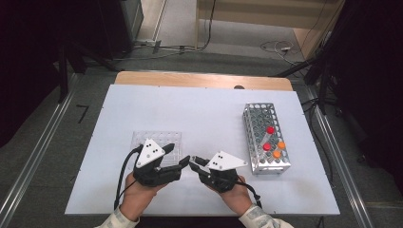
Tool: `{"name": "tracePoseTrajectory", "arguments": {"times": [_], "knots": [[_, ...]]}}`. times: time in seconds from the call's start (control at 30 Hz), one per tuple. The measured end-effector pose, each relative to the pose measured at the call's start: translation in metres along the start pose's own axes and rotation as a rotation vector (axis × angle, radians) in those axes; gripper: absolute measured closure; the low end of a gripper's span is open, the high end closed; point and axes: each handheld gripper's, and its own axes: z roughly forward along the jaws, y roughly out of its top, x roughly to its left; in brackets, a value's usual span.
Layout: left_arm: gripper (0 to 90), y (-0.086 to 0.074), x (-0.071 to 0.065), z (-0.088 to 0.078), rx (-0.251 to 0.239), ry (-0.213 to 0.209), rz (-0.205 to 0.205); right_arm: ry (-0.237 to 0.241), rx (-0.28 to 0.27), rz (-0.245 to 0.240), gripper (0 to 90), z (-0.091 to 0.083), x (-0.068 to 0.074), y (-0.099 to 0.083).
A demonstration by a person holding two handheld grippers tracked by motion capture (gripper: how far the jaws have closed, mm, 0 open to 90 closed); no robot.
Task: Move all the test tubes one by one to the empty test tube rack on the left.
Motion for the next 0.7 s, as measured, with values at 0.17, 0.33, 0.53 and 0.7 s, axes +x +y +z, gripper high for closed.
{"name": "tracePoseTrajectory", "arguments": {"times": [0.17, 0.33, 0.53, 0.7], "knots": [[49.0, -0.002, 0.0, 0.003, 0.015, -0.055, -0.002, 0.003, -0.005, -0.016, 73.3, 0.008, 0.007, 0.002], [58.5, -0.004, 0.002, 0.005, 0.03, -0.053, -0.005, 0.009, -0.015, -0.027, 73.3, 0.011, 0.012, 0.004], [65.1, -0.005, 0.003, 0.007, 0.044, -0.059, -0.002, 0.004, -0.02, -0.035, 73.3, 0.012, 0.014, 0.005], [74.5, -0.006, 0.002, 0.007, 0.051, -0.057, 0.009, -0.005, -0.019, -0.045, 73.2, 0.013, 0.016, 0.005]]}}
